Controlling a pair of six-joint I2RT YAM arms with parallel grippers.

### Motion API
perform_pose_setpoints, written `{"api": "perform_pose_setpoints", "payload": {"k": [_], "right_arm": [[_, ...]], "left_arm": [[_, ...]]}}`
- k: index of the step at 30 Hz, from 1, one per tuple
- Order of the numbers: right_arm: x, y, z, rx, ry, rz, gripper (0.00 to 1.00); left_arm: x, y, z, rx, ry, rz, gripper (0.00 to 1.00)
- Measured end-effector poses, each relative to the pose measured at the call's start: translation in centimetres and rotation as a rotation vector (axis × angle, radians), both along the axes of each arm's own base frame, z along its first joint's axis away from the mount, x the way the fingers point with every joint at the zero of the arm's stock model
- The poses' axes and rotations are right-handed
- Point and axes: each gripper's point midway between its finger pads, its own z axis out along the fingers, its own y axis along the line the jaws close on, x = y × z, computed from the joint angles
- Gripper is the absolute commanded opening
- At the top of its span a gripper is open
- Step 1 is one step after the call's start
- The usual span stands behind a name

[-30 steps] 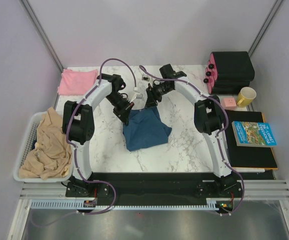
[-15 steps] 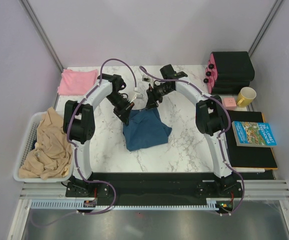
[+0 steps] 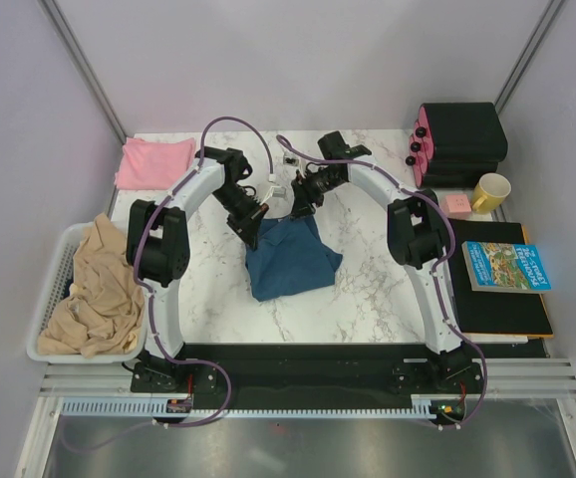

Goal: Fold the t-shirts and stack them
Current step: Fold the tshirt

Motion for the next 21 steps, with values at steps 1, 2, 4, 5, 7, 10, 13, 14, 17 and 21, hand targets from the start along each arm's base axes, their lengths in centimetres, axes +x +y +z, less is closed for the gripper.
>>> {"api": "perform_pose_setpoints", "payload": {"k": [1,2,4,5,7,10,13,14,17,21], "right_arm": [[0.0,0.0,0.0,0.001,-0.001,0.000,0.50],[0.1,0.0,0.0,0.001,-0.004,0.000,0.46],[0.1,0.0,0.0,-0.002,-0.003,-0.001,0.36],[0.1,0.0,0.0,-0.002,-0.004,-0.001,0.34],[0.1,0.0,-0.1,-0.003,-0.007,-0.001,0.19],[0.1,-0.1,-0.3,-0.006,-0.005,-0.001,0.00],[0.0,-0.2,-0.6,-0.014,-0.006,-0.002,0.00],[0.0,-0.3,-0.7,-0.019,-0.006,-0.003,0.00],[0.1,-0.4,-0.9,-0.028,-0.010,-0.007,0.00],[0.3,-0.5,-0.6,-0.038,-0.023,-0.014,0.00]], "left_arm": [[0.0,0.0,0.0,0.000,-0.001,-0.001,0.02],[0.0,0.0,0.0,0.000,-0.001,-0.001,0.02],[0.0,-0.1,0.1,-0.001,-0.002,-0.001,0.02],[0.1,-0.1,0.1,-0.001,-0.003,-0.001,0.02],[0.1,-0.1,0.1,-0.001,-0.003,-0.001,0.02],[0.1,-0.1,0.1,-0.001,-0.004,-0.002,0.02],[0.2,-0.1,0.1,0.000,-0.008,-0.002,0.02],[0.3,-0.1,0.2,0.001,-0.013,-0.002,0.02],[0.8,-0.2,0.7,-0.001,-0.036,-0.002,0.02],[2.4,-0.4,2.1,-0.003,-0.101,-0.001,0.02]]}}
